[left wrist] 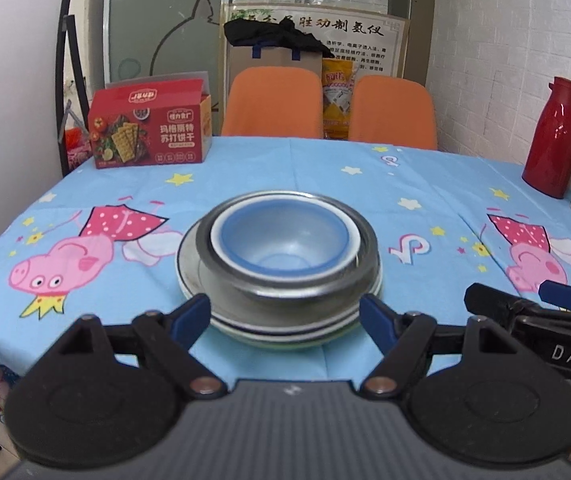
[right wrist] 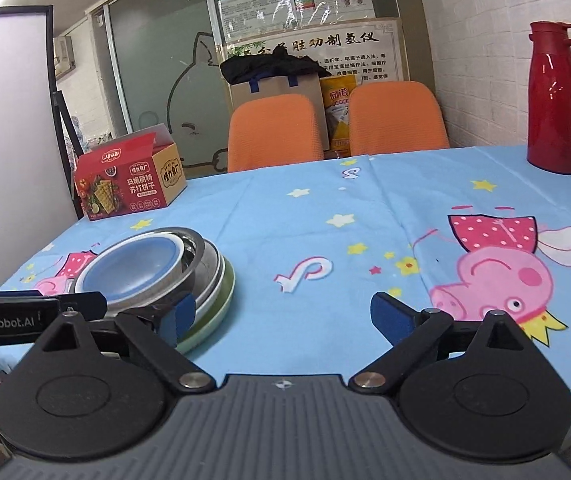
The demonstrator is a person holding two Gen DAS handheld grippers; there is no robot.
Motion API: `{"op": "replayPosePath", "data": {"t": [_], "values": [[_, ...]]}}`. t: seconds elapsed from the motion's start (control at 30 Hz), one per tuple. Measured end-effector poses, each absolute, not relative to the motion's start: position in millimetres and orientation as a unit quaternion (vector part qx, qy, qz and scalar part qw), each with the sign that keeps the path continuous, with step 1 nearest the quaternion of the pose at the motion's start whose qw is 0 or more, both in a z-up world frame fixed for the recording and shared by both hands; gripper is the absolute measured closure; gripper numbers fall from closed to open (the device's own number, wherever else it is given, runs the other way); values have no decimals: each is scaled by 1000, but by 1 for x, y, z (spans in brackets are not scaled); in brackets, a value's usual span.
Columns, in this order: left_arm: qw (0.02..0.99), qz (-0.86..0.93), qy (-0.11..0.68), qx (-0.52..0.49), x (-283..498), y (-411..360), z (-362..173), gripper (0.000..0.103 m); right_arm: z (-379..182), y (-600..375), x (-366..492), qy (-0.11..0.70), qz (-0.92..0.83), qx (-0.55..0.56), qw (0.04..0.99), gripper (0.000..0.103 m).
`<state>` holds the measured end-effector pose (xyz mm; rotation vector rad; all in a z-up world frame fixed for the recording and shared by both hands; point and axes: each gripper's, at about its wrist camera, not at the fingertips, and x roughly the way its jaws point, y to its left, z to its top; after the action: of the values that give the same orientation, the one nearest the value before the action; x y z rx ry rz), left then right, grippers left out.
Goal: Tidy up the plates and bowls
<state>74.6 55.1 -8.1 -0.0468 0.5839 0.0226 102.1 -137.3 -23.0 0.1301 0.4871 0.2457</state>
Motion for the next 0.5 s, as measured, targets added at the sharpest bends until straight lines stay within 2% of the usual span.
{"op": "replayPosePath", "data": {"t": [0.5], "values": [[956,-16,293,-11,26,36,-35,27,-54,-148,48,271,69,53,959,0]]}}
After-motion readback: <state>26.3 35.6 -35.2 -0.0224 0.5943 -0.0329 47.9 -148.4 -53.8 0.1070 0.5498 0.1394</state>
